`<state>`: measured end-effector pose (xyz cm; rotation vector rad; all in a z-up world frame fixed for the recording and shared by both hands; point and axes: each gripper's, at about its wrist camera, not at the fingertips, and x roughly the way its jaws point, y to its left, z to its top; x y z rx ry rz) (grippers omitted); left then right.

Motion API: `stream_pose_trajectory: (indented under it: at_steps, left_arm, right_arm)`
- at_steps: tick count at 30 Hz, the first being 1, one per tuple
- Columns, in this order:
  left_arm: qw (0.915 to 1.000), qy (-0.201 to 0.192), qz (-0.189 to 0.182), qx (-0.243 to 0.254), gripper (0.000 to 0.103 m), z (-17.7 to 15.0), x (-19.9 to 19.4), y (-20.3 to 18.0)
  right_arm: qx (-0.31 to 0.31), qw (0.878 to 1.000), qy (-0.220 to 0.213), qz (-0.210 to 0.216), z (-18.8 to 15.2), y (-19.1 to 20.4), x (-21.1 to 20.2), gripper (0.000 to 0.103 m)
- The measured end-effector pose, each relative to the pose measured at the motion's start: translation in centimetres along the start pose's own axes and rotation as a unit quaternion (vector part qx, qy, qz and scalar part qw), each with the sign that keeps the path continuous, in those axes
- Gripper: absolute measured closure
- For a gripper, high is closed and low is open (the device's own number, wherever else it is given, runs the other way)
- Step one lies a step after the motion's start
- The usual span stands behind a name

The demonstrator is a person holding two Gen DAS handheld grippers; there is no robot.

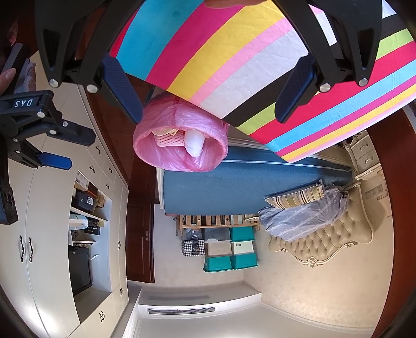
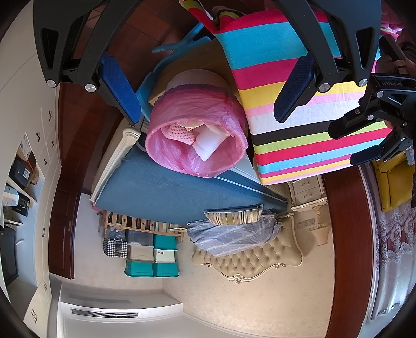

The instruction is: Collect trash

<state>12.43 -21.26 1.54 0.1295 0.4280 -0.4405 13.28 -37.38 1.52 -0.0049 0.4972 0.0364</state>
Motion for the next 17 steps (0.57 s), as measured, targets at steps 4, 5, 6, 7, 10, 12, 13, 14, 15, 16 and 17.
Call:
stream_pose_trajectory:
  at_steps: [4,5,6,7,10,12,13,14,15,16,17]
  left_arm:
    - [1.0000,0.001,0.001,0.005,0.005,-0.1,0.0,0.0]
    - [1.0000,0.001,0.005,0.005,0.005,-0.2,0.0,0.0]
    - [0.9999,0.003,0.009,0.006,0.005,-0.4,0.0,0.0]
    - [0.9999,0.004,0.010,0.010,0.005,-0.5,-0.1,0.0]
    - [1.0000,-0.002,0.003,0.008,0.005,-0.6,-0.3,0.4]
    - [1.0000,0.003,0.004,0.001,0.005,-0.7,-0.6,1.1]
    - [0.9999,0.000,0.012,-0.003,0.005,-0.9,-0.9,1.7]
    - [0.9997,0.001,0.025,-0.008,0.005,-1.2,-1.3,2.6]
    - [0.9994,0.003,0.031,-0.013,0.005,-1.5,-1.7,3.2]
    - [0.9989,0.013,0.039,-0.024,0.005,-2.0,-2.1,4.7]
    - [0.9984,0.020,0.044,-0.029,0.005,-2.4,-2.3,5.6]
  right_arm:
    - [0.000,1.000,0.000,-0.001,0.1,0.1,0.0,0.007]
    - [0.000,1.000,0.001,-0.001,0.1,0.1,0.0,0.007]
    - [-0.001,1.000,0.002,-0.001,0.1,0.1,0.0,0.007]
    - [-0.001,1.000,0.002,-0.002,0.2,0.2,0.1,0.007]
    - [-0.003,1.000,0.003,-0.003,0.3,0.5,0.1,0.007]
    - [-0.007,1.000,0.003,-0.001,0.5,1.0,0.1,0.007]
    - [-0.011,1.000,0.004,0.003,0.6,1.5,0.1,0.007]
    - [-0.013,1.000,0.005,0.006,0.7,1.9,0.3,0.007]
    - [-0.015,1.000,0.007,0.010,0.7,2.4,0.4,0.007]
    - [-0.018,1.000,0.011,0.017,0.7,3.2,0.8,0.007]
    - [-0.021,0.999,0.019,0.029,0.6,4.3,1.4,0.007]
